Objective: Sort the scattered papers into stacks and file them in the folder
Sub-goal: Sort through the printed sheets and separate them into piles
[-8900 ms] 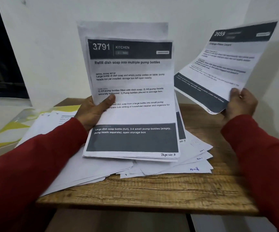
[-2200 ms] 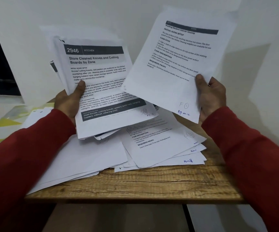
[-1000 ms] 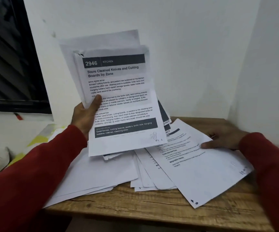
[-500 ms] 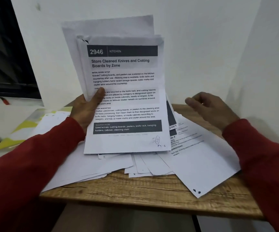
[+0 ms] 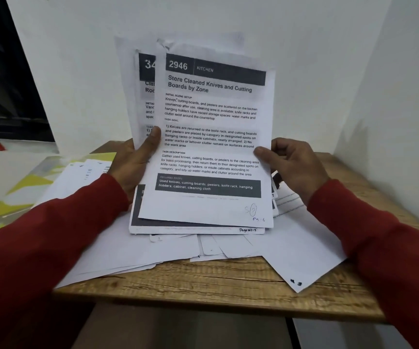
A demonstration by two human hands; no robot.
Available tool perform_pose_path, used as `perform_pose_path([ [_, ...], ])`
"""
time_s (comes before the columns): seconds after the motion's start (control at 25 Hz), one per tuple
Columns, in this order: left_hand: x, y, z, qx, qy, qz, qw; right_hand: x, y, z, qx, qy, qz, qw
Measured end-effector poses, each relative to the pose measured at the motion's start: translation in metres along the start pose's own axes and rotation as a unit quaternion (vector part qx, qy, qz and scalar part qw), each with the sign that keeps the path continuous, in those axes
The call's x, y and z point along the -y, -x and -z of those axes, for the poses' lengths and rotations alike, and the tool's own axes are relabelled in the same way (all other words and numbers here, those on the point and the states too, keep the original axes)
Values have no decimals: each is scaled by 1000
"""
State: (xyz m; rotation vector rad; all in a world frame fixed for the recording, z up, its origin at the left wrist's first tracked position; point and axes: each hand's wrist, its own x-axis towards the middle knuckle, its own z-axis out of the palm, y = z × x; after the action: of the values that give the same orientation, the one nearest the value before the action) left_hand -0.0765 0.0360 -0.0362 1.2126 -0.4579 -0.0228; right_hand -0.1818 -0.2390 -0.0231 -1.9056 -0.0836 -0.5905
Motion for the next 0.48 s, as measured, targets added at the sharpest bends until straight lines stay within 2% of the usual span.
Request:
perform_pose_path([
  [0.08, 0, -1, 1, -20, -13, -7, 1000, 1, 1, 2, -10, -3, 3, 1000],
  [0.2, 1, -2, 2, -27, -31, -23, 999, 2, -5, 19, -108, -4, 33, 994],
  [0.32, 1, -3, 4, -25, -39, -33, 998, 4, -10, 40, -215, -114, 33, 969],
  [0.4, 1, -4, 5, -30, -36, -32, 998, 8, -8, 45, -244, -193, 20, 950],
  [0.48, 2, -5, 6, -37, -30, -30, 998, 10, -6, 43, -245, -199, 19, 949],
])
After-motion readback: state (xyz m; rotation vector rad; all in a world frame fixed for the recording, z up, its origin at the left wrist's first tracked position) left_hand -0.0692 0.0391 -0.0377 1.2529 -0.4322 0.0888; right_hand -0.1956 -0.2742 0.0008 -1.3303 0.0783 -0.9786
